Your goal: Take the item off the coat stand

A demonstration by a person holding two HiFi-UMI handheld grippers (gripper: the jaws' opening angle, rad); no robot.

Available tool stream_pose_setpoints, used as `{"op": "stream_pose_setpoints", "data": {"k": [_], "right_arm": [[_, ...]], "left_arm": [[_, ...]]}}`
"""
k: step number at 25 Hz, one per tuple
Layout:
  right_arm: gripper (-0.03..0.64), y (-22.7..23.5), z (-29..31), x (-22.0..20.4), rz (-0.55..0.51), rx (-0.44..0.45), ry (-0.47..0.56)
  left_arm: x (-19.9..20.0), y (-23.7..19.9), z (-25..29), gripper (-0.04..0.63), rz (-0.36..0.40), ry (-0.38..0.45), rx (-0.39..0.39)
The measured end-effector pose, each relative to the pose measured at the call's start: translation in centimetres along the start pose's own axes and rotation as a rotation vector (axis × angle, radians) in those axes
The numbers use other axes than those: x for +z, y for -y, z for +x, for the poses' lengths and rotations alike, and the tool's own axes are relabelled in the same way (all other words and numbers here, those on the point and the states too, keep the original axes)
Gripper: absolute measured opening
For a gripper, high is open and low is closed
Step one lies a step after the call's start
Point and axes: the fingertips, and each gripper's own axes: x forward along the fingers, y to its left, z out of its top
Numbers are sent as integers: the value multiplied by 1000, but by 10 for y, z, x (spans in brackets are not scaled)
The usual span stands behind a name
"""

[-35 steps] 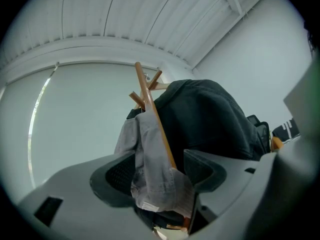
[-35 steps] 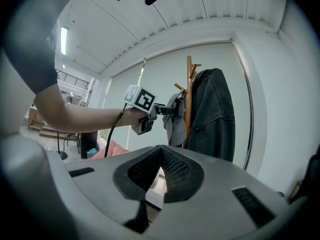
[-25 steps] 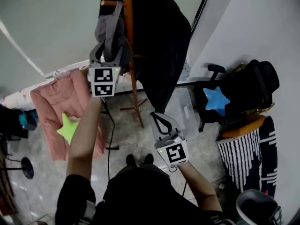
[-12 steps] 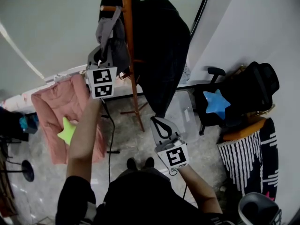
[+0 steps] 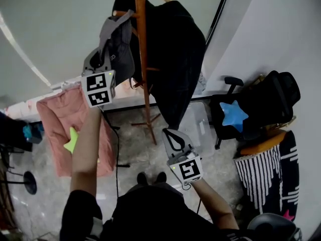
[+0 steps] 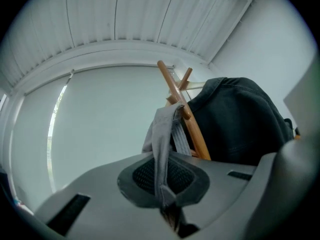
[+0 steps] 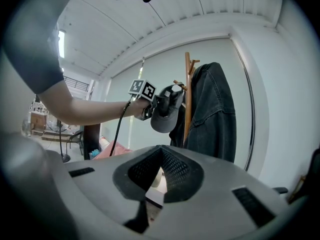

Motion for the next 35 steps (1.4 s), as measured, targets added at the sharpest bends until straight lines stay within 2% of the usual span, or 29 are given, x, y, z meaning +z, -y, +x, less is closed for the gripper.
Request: {"op": "stream_pose_setpoints", "data": {"k": [11, 16, 26, 35], "right_arm": [[17, -5, 0, 3, 4, 11, 4], [17, -5, 2, 2, 10, 21, 8], [18, -17, 6, 15, 53, 46, 64], [18, -29, 9, 22, 66, 73, 95]], "left_arm": [[30, -51, -16, 25, -72, 69, 77], [32, -76, -36, 25, -56, 87, 127], [-7, -84, -127, 25, -7, 61, 136], [-54, -66, -209, 25, -25, 6, 124]]}}
